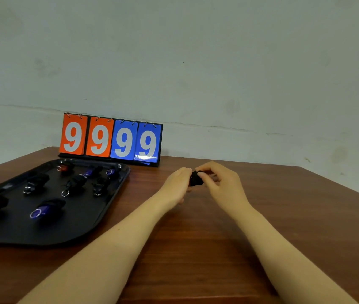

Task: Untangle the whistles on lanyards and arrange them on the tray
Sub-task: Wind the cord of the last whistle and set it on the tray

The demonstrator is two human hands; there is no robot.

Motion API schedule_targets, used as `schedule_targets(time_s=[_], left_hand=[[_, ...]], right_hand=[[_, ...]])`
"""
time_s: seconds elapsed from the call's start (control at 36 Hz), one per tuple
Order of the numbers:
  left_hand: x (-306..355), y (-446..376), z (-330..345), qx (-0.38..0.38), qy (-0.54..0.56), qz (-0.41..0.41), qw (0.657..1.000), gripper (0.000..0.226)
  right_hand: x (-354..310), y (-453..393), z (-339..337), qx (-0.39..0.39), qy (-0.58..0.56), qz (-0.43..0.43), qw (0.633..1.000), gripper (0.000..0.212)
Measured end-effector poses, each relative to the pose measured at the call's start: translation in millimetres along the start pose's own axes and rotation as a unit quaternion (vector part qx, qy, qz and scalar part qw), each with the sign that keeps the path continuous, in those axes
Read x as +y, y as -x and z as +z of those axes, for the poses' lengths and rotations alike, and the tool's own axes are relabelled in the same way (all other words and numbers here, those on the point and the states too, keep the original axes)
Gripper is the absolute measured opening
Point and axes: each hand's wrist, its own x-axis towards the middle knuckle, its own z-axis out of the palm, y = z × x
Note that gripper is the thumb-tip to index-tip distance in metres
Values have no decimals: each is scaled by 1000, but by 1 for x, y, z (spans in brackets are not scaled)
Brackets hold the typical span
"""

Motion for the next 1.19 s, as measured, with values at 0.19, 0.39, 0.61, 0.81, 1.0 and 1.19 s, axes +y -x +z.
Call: schedule_targets(time_s=[0.19, 0.39, 0.61, 0.81, 1.0, 1.19], left_hand=[[-9, 0, -2, 51, -133, 88, 986, 25], [-11, 0, -4, 39, -205, 104, 972, 30], [-10, -2, -3, 29, -202, 86, 975, 25], [-6, 1, 3, 40, -57, 111, 991, 25], [-5, -1, 7, 23, -9, 84, 996, 25], [-9, -1, 13, -6, 87, 33, 996, 24]], right_hand=[[2, -2, -2, -23, -49, 53, 997, 16], [7, -3, -4, -57, -84, 108, 989, 6], [7, -5, -9, -113, -210, 186, 953, 10], [4, -7, -13, -137, -425, 277, 851, 15], [6, -8, -8, -112, -526, 349, 767, 16], [7, -8, -4, -95, -508, 391, 762, 18]])
